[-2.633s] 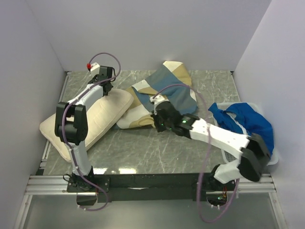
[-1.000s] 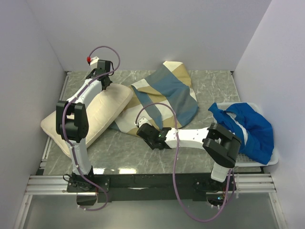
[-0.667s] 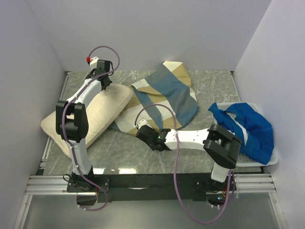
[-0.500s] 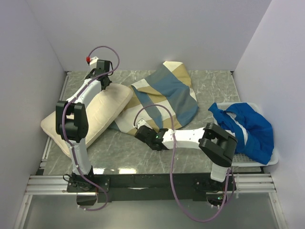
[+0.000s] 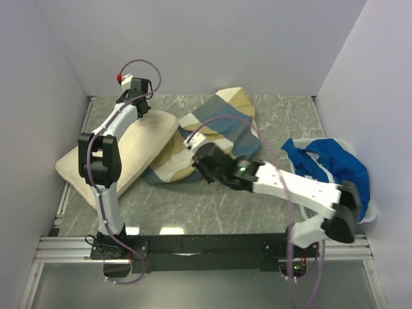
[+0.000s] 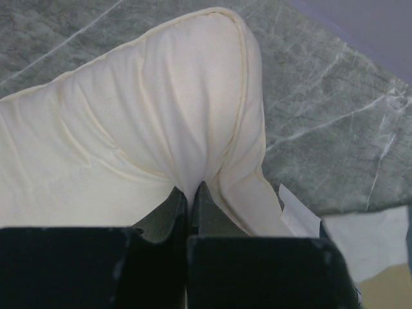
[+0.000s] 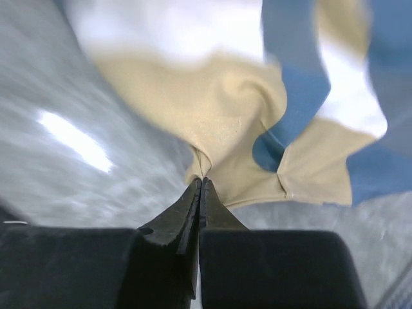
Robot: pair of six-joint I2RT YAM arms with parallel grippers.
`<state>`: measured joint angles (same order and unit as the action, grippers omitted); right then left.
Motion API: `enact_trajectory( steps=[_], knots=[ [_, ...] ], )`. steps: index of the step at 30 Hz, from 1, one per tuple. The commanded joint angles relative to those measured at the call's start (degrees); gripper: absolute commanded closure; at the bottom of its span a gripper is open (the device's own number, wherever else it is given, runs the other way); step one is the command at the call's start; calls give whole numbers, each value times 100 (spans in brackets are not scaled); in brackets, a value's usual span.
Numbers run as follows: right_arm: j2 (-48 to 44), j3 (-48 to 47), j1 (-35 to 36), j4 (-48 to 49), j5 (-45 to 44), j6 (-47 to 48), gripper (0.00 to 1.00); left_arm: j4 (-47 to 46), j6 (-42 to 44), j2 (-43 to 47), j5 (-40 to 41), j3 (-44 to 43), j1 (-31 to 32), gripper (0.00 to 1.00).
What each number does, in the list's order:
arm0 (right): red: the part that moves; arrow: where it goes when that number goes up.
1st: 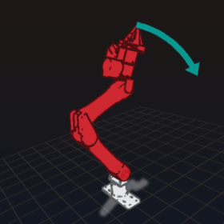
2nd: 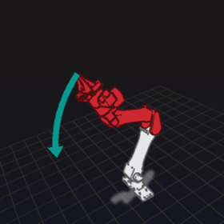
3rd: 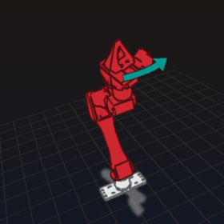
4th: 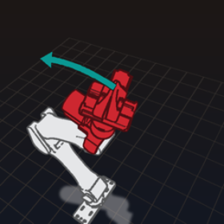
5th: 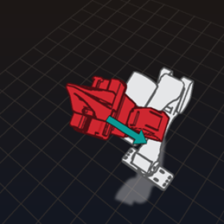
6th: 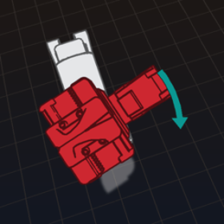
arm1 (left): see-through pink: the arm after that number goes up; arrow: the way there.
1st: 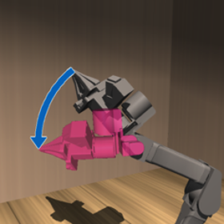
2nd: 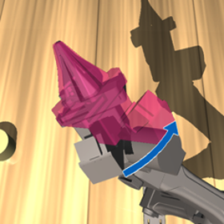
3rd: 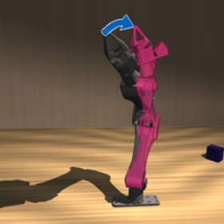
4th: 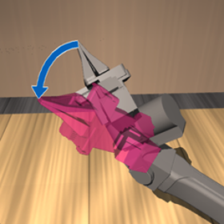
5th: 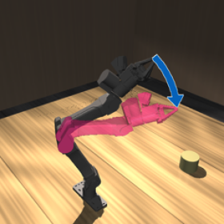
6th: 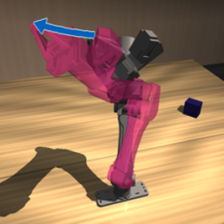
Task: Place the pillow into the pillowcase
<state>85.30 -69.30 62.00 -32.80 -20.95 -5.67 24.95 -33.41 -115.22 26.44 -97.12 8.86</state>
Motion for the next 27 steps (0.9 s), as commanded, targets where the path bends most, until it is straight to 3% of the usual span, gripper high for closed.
enact_trajectory(
  steps=[1,8,12,13,15,19,24,27],
  knots=[
    [-979,-698,-214,-113,705,365,100,-307,300,-334,-51,-799,-51,99],
    [-814,-533,-1040,98,1435,137,100,-289,388,-502,-270,-967,-43,99],
    [-365,220,-1032,-8,1129,-292,97,-429,344,-265,-367,-660,-51,99],
    [-356,441,-1032,36,1119,-459,87,-438,344,-221,-367,-615,-51,99],
    [-435,1151,-918,281,1390,-758,78,-465,344,-115,-359,-519,-51,99],
    [-777,1709,-426,485,1287,-971,43,-386,274,8,-385,-518,-51,99],
    [-1103,1298,-408,405,1014,-901,26,-149,89,306,-464,-457,-51,99],
    [-963,981,-443,555,847,-804,25,-131,1,684,-499,-167,-43,99]
  ],
)
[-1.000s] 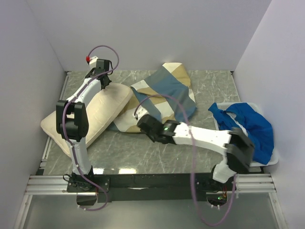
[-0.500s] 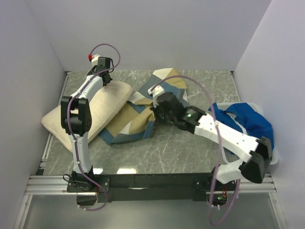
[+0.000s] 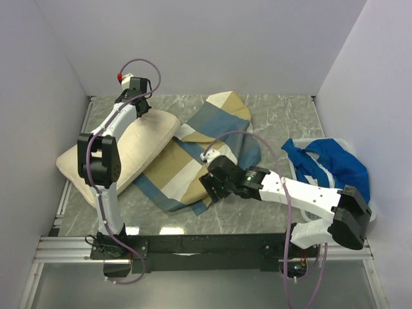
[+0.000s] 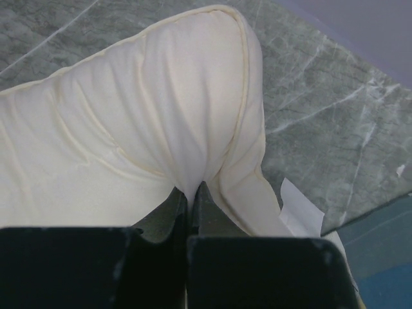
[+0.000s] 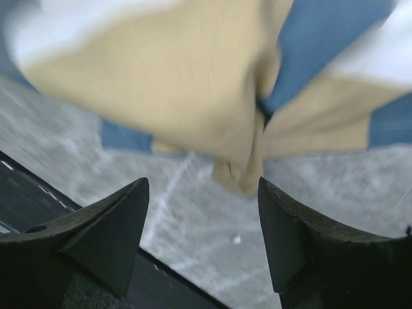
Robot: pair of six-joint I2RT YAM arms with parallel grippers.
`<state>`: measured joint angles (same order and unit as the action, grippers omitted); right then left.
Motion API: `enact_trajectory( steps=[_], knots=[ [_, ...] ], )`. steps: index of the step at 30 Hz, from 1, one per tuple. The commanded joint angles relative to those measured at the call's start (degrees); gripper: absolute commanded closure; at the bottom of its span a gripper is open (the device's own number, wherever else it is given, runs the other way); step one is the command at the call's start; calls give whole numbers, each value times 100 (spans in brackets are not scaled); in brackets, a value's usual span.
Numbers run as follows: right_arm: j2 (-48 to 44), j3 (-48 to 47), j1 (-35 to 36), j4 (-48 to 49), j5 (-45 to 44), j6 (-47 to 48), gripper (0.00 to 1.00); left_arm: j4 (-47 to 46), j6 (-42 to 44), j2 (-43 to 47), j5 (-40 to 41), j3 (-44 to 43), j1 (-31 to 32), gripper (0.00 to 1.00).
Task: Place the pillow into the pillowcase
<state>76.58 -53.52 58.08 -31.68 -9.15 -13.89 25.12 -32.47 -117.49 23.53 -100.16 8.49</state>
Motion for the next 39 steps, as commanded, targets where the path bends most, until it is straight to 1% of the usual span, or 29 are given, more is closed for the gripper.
enact_trajectory(
  steps=[1,3,5,7,9,11,12,13,14,15,18,20,21,23,24,27,28,30,31,32,35,36,37,39],
  knots=[
    [32,-677,-60,470,-325,61,25,-148,-119,1112,-226,276,-5,99],
    [225,-958,-95,523,-377,88,23,-131,-163,1324,-296,453,-5,99],
    [743,-1212,-148,531,-447,106,23,-166,-207,1649,-454,751,12,99],
    [1304,-1328,-332,461,-413,36,28,-87,-286,1912,-568,988,30,99],
    [1500,-1127,-403,540,-255,-105,35,-52,-304,2115,-630,1182,39,99],
    [1588,-733,-421,759,-36,-297,40,-130,-374,2519,-787,1542,39,99],
    [1615,-609,-403,821,244,-377,47,-165,-383,2660,-832,1674,39,99],
    [1658,-503,-342,926,456,-465,50,-183,-427,2931,-876,1875,39,99],
    [1668,-293,-255,1249,754,-613,50,-227,-462,3064,-998,1973,39,99],
    [1685,-221,-167,1461,1235,-693,50,-271,-480,3187,-1060,2070,39,99],
    [1974,-431,115,1989,1626,-1036,50,-298,-585,3610,-1245,2308,39,99],
    [2177,-694,116,2226,1846,-1159,46,-289,-612,3882,-1324,2378,39,99],
    [2221,-773,54,2228,1751,-1169,38,-219,-638,3953,-1377,2378,39,99],
    [2178,-940,-121,2140,1583,-1169,34,-218,-647,4207,-1438,2431,39,99],
    [2082,-950,-383,2114,1583,-1169,29,-236,-673,4286,-1508,2518,39,99],
    [1441,-836,-832,2140,1548,-1160,20,-245,-682,4550,-1623,2703,47,99],
    [1222,-879,-938,2053,1347,-1142,20,-227,-682,4647,-1702,2747,47,99],
    [1184,-1037,-1219,1877,1083,-958,18,-219,-664,4753,-1807,2922,47,99],
    [1341,-1160,-1308,1650,925,-871,18,-236,-664,4858,-1860,2993,73,99],
    [1456,-1396,-1378,1587,584,-678,18,-236,-673,4919,-1869,3072,91,99],
    [2018,-1774,-1651,1568,414,-231,18,-253,-708,5139,-1869,3379,188,99],
    [2167,-1872,-1669,1569,275,-124,18,-262,-743,5175,-1887,3519,223,99],
    [2473,-1995,-1669,1560,264,16,18,-271,-752,5262,-1904,3590,319,99],
    [2765,-2338,-1669,1542,247,351,18,-227,-787,5315,-1861,3705,416,99]
  ],
)
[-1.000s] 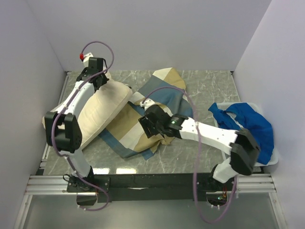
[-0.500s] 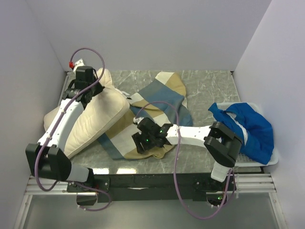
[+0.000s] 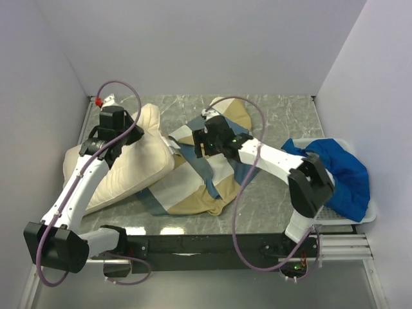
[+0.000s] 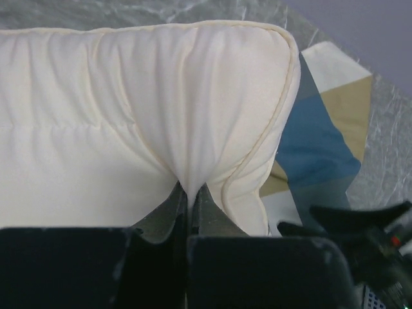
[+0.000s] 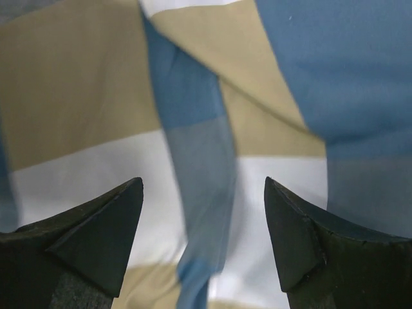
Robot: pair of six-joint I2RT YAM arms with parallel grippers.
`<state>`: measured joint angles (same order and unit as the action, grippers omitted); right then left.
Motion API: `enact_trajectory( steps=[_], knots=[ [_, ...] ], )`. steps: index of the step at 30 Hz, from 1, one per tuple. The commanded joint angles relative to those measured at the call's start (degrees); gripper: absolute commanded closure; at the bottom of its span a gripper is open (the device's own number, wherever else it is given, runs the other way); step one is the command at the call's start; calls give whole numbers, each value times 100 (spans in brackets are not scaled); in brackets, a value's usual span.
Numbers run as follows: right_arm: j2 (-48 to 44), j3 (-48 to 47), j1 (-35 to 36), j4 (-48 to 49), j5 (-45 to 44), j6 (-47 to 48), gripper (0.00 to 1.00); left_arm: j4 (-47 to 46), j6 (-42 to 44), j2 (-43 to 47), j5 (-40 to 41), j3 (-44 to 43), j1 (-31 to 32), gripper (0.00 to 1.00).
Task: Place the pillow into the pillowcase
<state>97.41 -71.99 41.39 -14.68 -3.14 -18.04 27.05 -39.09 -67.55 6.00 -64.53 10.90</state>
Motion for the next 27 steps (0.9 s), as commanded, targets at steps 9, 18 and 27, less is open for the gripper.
enact_trajectory(
  steps=[9,18,27],
  knots=[
    [2342,-2055,-139,-694,-776,1452,16,-420,-353,523,103,573,975,99],
    [2976,-3066,-789,-993,-944,1049,61,-507,-406,436,-46,758,1389,99],
    [2496,-2603,-1256,-1003,-602,714,92,-841,-573,-21,-442,1285,1503,99]
  ],
)
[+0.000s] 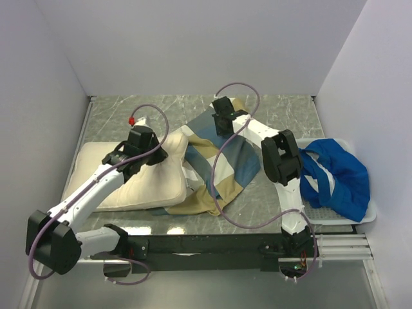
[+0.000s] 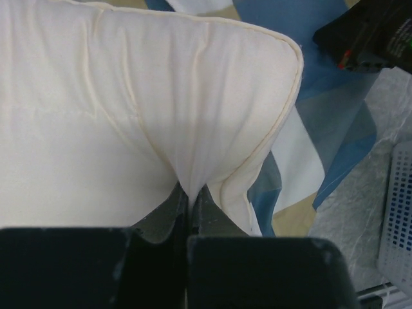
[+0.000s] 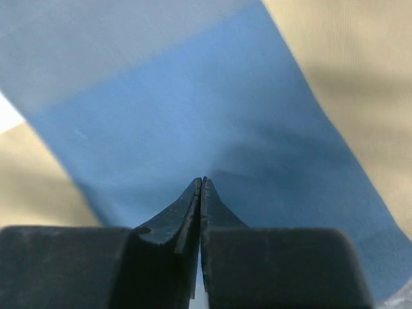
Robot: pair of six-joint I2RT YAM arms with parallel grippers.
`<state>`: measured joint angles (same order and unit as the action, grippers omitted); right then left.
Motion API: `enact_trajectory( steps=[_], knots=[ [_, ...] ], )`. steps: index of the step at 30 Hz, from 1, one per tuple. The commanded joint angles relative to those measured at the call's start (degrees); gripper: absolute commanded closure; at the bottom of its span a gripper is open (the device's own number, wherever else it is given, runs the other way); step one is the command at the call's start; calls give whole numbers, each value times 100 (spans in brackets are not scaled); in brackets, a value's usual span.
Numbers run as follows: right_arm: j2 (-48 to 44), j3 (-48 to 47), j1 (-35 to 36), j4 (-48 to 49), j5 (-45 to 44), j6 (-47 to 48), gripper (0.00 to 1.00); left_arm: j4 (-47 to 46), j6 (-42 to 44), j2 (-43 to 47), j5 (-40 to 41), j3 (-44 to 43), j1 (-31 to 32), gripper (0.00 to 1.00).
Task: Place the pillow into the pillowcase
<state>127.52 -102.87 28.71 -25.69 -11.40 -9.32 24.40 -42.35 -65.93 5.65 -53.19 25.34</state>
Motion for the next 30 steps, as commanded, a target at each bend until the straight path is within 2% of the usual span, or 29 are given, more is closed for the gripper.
enact_trajectory(
  steps=[1,4,10,18,23,24,26,27,30],
  knots=[
    [-657,809,21,326,321,-62,76,-621,-282,-175,-398,194,76,99],
    [-1246,1549,38,932,709,150,51,-788,-397,-139,-345,414,85,99],
    [-1468,1894,302,1084,569,553,29,-1103,-599,-385,-328,844,120,99],
    [-624,1182,443,513,762,730,27,-1307,-933,-640,-152,1197,155,99],
    [-413,1155,425,486,753,721,34,-1332,-960,-1061,-134,1091,146,99],
    [-386,1120,416,460,649,634,39,-1359,-960,-1132,-143,1083,146,99],
    [-273,989,338,294,534,520,65,-1421,-968,-1394,-169,1013,146,99],
    [-255,919,294,180,385,362,85,-1438,-951,-1501,-169,960,129,99],
    [-377,1005,101,-14,165,-190,100,-1377,-793,-2001,-47,583,94,99]
  ],
)
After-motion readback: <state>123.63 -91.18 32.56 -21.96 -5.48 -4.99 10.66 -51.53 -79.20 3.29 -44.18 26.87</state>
